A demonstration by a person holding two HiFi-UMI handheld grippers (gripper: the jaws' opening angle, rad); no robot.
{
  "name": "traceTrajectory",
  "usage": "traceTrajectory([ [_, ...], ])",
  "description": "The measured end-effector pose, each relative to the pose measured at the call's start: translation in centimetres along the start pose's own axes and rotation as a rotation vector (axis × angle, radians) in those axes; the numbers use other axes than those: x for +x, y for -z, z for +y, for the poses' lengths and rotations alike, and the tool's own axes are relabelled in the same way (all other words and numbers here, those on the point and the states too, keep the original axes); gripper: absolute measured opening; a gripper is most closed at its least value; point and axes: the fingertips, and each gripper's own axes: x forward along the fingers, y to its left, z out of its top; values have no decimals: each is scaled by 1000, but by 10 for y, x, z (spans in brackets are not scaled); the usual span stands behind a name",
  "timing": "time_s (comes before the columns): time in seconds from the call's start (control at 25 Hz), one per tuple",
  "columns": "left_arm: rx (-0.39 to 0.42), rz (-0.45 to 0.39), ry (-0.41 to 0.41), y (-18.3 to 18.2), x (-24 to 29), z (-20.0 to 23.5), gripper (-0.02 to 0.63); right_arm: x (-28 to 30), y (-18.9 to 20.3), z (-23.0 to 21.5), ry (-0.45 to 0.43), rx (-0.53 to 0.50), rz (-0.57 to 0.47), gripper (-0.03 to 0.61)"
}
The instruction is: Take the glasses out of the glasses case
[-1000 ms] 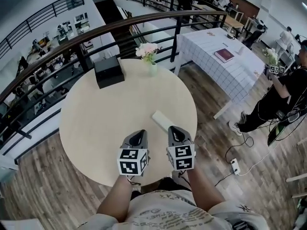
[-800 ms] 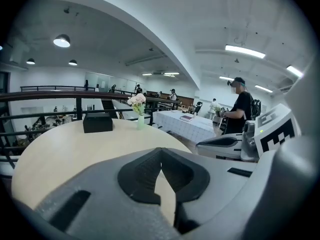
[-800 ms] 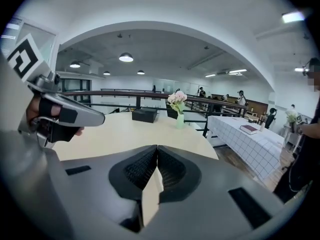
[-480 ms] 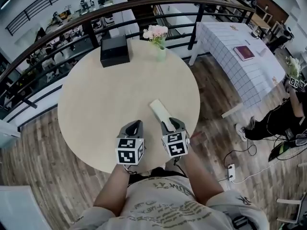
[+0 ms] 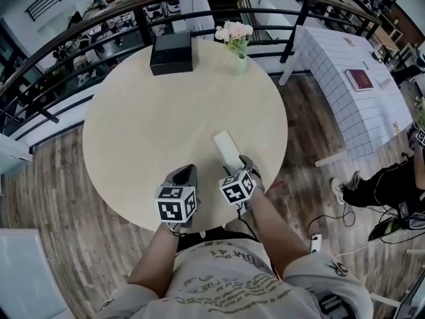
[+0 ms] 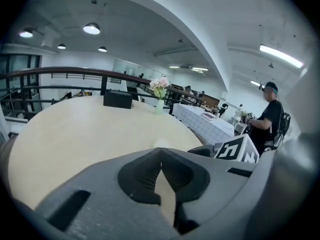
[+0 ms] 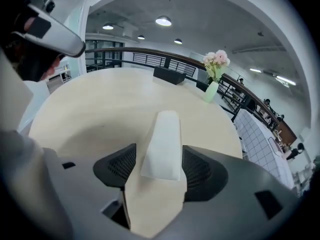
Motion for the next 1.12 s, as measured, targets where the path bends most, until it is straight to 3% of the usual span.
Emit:
traceTrajectory([
  [0.2, -51, 18, -15, 14, 4, 8, 14, 17, 18, -1, -16, 47, 46, 273],
  [0.48, -74, 37, -17, 15, 14, 12, 14, 19, 19, -6, 3, -17, 39, 273],
  [1.12, -51, 137, 57, 34, 87, -11, 15, 17, 20, -14, -198, 184, -13, 273],
])
